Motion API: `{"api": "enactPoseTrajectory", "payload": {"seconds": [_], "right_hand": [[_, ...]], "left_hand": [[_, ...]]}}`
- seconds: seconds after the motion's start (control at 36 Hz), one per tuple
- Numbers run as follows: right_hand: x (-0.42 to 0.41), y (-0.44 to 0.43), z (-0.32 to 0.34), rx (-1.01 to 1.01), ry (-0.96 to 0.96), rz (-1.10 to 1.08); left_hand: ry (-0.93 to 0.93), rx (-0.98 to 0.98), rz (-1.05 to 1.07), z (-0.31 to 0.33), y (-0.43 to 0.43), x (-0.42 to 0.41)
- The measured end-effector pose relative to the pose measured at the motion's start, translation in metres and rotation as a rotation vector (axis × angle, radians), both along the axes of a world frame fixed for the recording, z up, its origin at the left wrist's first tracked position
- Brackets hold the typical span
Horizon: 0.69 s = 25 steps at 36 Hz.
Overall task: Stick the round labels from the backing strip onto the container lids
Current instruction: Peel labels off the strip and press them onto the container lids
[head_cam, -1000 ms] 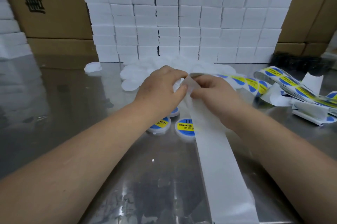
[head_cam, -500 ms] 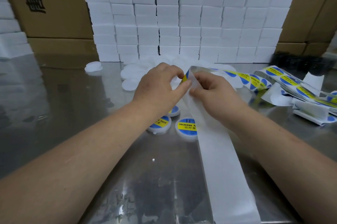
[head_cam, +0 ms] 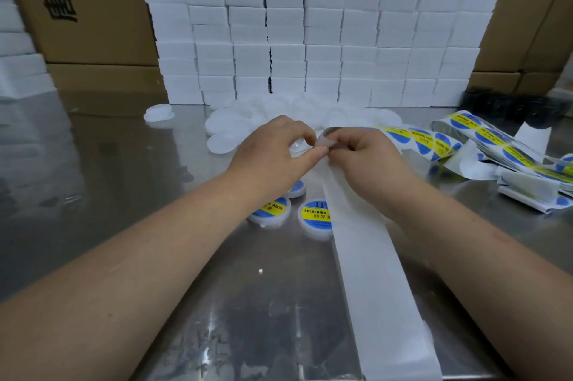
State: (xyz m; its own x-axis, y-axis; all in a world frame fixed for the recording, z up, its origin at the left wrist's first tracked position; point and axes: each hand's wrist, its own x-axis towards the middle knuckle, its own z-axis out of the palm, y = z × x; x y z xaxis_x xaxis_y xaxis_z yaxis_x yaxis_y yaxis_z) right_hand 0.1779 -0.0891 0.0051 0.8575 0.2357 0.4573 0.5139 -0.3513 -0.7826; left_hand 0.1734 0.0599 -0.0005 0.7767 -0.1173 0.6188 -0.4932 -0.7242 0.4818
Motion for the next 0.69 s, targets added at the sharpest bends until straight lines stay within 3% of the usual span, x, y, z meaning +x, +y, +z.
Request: {"api": "enactPoseTrajectory", "payload": {"seconds": [0.33,0.69], "right_hand": [[0.000,0.000,0.003,0.016,0.058,-0.124],[0.001,-0.002,0.000,-0.009,0.043,-0.156]], "left_hand": [[0.116,-0.181,-0.025,0.000,0.002,0.003],[0.085,-0.456,0.322,0.001,0.019,0.023]]}}
